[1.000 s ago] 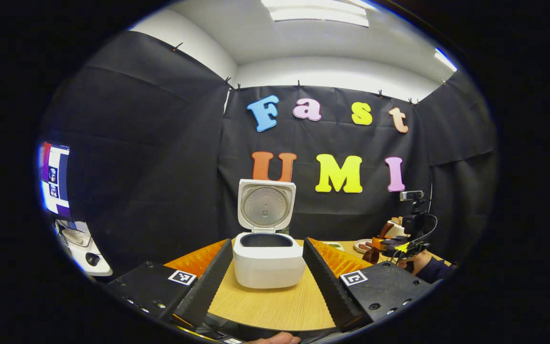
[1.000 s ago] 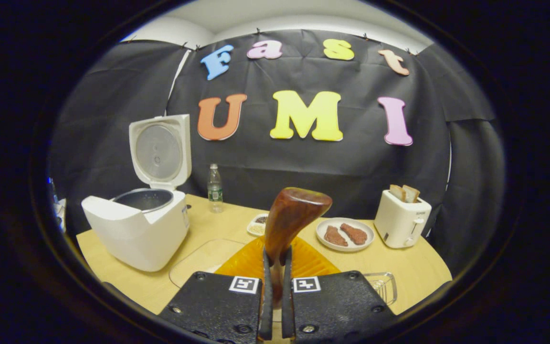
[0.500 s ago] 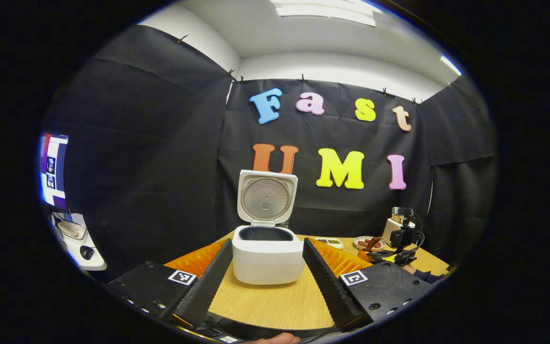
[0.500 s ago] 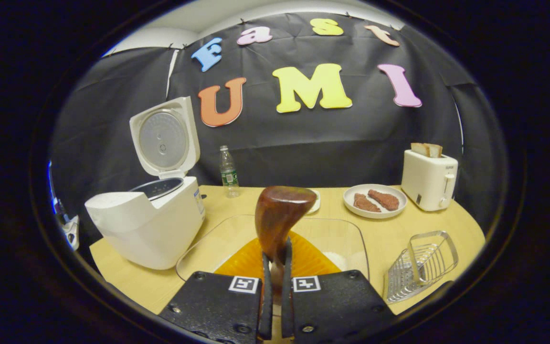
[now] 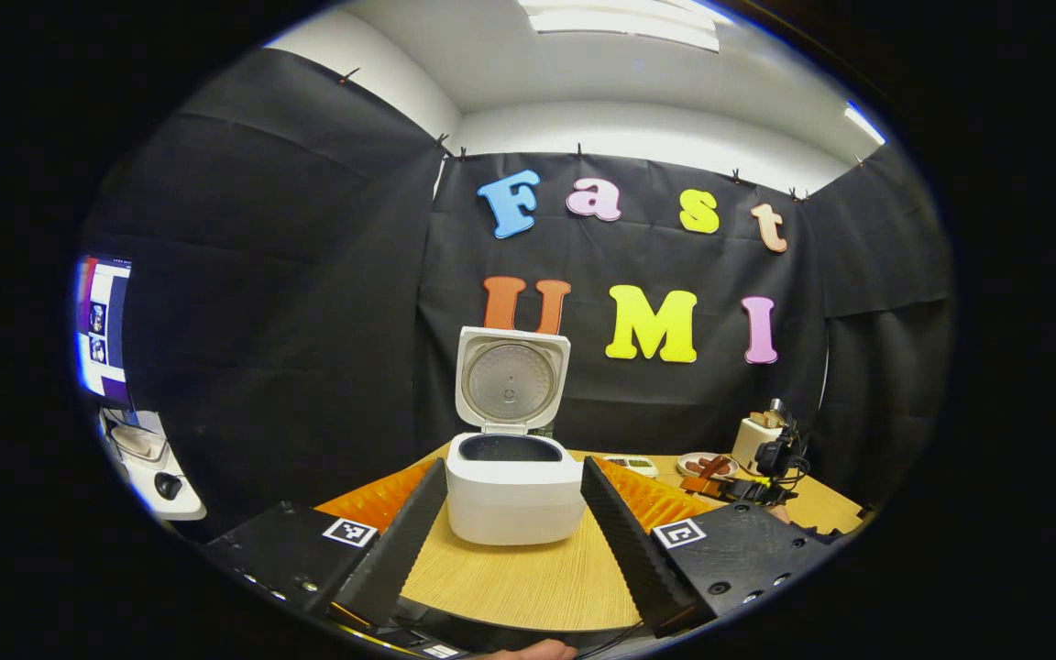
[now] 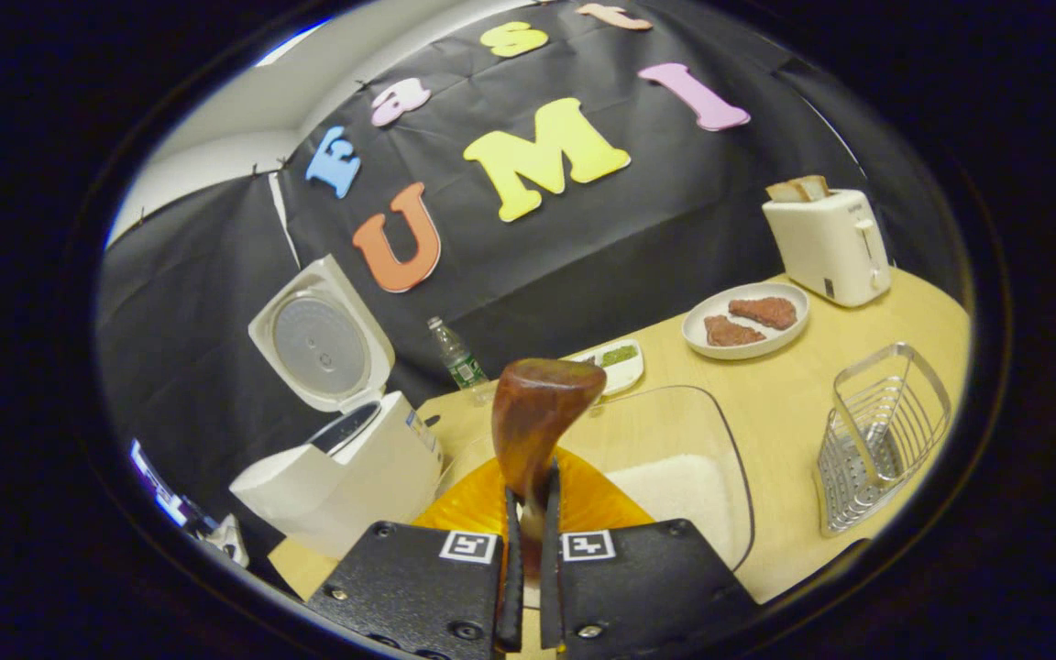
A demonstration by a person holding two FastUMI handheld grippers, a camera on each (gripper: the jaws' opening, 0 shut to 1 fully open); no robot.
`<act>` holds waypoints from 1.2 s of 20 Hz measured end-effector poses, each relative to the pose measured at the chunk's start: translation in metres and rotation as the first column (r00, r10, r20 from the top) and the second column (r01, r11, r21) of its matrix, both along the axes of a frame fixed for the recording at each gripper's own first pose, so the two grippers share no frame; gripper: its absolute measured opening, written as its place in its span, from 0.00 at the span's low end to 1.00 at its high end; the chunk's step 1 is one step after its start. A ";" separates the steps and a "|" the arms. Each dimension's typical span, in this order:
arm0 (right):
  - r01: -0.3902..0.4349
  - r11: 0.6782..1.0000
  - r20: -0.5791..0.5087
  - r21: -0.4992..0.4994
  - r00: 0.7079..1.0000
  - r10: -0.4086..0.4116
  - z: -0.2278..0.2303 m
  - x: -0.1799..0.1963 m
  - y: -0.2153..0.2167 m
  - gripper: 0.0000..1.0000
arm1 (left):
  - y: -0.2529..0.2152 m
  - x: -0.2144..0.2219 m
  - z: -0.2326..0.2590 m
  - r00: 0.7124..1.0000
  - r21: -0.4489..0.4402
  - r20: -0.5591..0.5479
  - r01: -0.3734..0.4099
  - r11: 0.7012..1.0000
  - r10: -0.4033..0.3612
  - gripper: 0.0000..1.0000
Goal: Close the left gripper, press the button to open the rice cooker; take a wooden spoon from the chopstick holder with the right hand, scoop a spoonful of rice and pour it into the rice cooker, then put the wooden spoon back into the chopstick holder.
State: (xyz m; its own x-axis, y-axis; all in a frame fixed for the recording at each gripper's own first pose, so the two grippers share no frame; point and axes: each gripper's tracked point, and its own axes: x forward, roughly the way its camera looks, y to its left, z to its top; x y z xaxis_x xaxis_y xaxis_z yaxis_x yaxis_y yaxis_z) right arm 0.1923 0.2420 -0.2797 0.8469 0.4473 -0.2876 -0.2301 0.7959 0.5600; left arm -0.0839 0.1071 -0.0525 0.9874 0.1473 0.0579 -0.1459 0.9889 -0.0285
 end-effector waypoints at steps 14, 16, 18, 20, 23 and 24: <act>0.117 0.788 -0.022 0.604 0.991 -0.130 0.068 -0.010 -0.077 0.12 | -0.005 0.001 -0.019 0.998 0.033 -0.058 0.000 0.999 0.002 0.94; 0.107 0.672 -0.046 0.733 0.993 -0.108 0.079 -0.012 -0.086 0.12 | -0.007 0.001 -0.020 0.998 0.038 -0.064 0.001 0.999 0.002 0.94; 0.109 0.530 -0.090 0.841 0.994 -0.062 0.086 -0.012 -0.088 0.12 | -0.008 0.000 -0.021 0.998 0.038 -0.069 0.003 0.999 0.000 0.94; 0.099 0.488 -0.104 0.867 0.994 -0.017 0.090 -0.017 -0.078 0.11 | -0.008 -0.002 -0.022 0.997 0.040 -0.071 0.004 0.999 -0.001 0.94; 0.064 0.551 -0.068 0.832 0.998 -0.013 0.101 -0.023 -0.065 0.12 | -0.006 -0.007 -0.022 0.997 0.044 -0.071 0.004 0.999 -0.001 0.94; 0.047 0.564 -0.052 0.825 0.999 -0.007 0.111 -0.025 -0.058 0.12 | -0.004 -0.009 -0.024 0.997 0.043 -0.072 0.003 0.999 0.001 0.94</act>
